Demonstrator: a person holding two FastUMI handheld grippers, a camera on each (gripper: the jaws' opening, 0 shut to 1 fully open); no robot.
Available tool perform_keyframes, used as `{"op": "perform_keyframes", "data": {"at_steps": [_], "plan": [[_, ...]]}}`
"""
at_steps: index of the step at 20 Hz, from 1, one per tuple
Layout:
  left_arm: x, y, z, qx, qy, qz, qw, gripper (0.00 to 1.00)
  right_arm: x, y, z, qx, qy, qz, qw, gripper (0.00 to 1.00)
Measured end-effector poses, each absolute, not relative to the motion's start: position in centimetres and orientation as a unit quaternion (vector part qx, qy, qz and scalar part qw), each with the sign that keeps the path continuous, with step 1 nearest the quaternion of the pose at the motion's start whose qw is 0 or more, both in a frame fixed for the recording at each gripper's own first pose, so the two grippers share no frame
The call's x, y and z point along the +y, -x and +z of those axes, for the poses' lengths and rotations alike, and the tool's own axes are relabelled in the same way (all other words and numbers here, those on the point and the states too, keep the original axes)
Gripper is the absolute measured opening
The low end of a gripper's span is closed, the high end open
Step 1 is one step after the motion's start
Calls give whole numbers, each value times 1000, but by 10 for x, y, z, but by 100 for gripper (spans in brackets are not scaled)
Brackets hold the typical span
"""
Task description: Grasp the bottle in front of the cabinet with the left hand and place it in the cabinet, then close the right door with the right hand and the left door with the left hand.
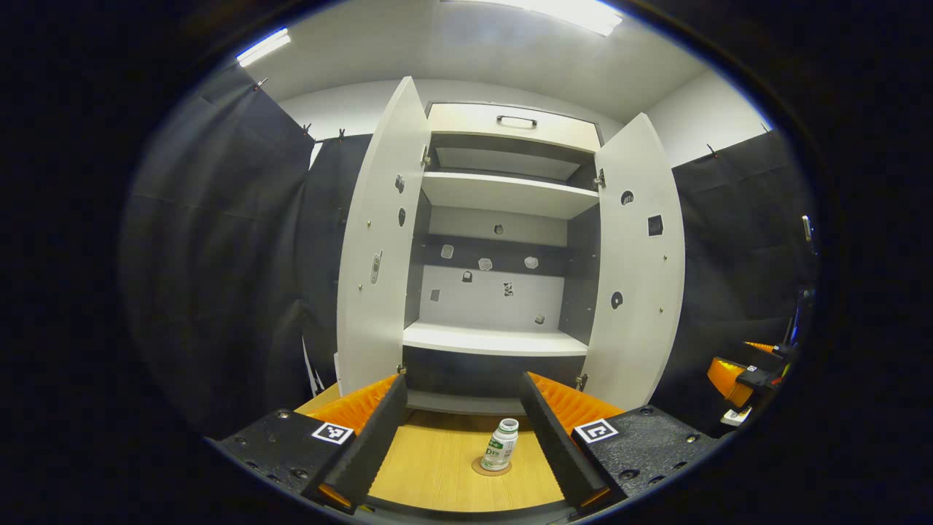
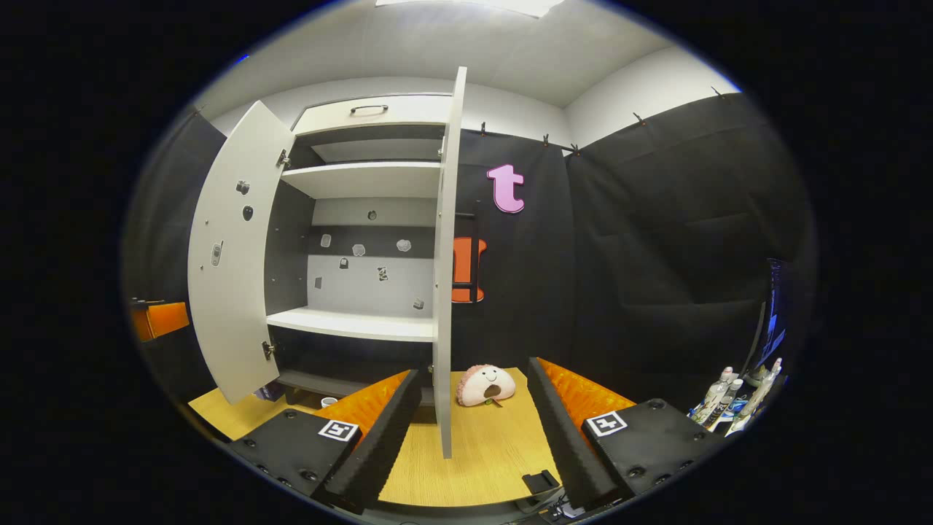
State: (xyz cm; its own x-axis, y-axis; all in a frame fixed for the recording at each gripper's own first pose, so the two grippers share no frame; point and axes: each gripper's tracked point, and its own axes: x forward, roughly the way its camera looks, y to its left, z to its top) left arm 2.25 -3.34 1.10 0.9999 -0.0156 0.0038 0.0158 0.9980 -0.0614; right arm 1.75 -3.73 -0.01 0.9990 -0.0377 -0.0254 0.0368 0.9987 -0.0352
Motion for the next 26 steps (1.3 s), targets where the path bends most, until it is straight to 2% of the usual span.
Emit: {"op": "perform_keyframes", "data": {"at_steps": [3, 4, 7, 10, 11, 12, 14, 15, 18, 22, 23, 26], "plan": [[-53, -30, 15, -2, 38, -6, 999, 95, -50, -31, 5, 14, 13, -10, 1000, 97], [-59, -32, 15, -4, 39, -6, 999, 95, -54, -34, 6, 13, 13, -6, 1000, 94], [-70, -35, 11, -5, 28, 3, 1000, 92, -67, -45, 5, 13, 16, 3, 1000, 97], [-81, -39, -4, 3, 18, 9, 1000, 95, -76, -51, -4, 21, 15, 11, 1000, 97], [-86, -41, -10, 8, 17, 8, 1000, 92, -79, -53, -5, 22, 14, 13, 1000, 92], [-89, -43, -17, 11, 16, 9, 1000, 95, -82, -55, -6, 23, 12, 14, 1000, 92], [-98, -50, -34, 19, 13, 7, 1000, 92, -87, -58, -9, 24, 8, 16, 1000, 92], [-103, -54, -44, 28, 7, 5, 1000, 95, -90, -59, -11, 25, 6, 16, 1000, 92], [-113, -68, -75, 44, -8, 2, 999, 93, -98, -64, -17, 31, 8, 15, 999, 92], [-125, -85, -117, 61, -27, -10, 998, 95, -108, -66, -26, 41, 14, 10, 999, 92], [-127, -90, -131, 71, -23, -13, 997, 95, -110, -67, -27, 43, 17, 8, 999, 97], [-134, -104, -171, 95, -11, -21, 995, 95, -117, -67, -30, 47, 25, 2, 999, 97]]}}
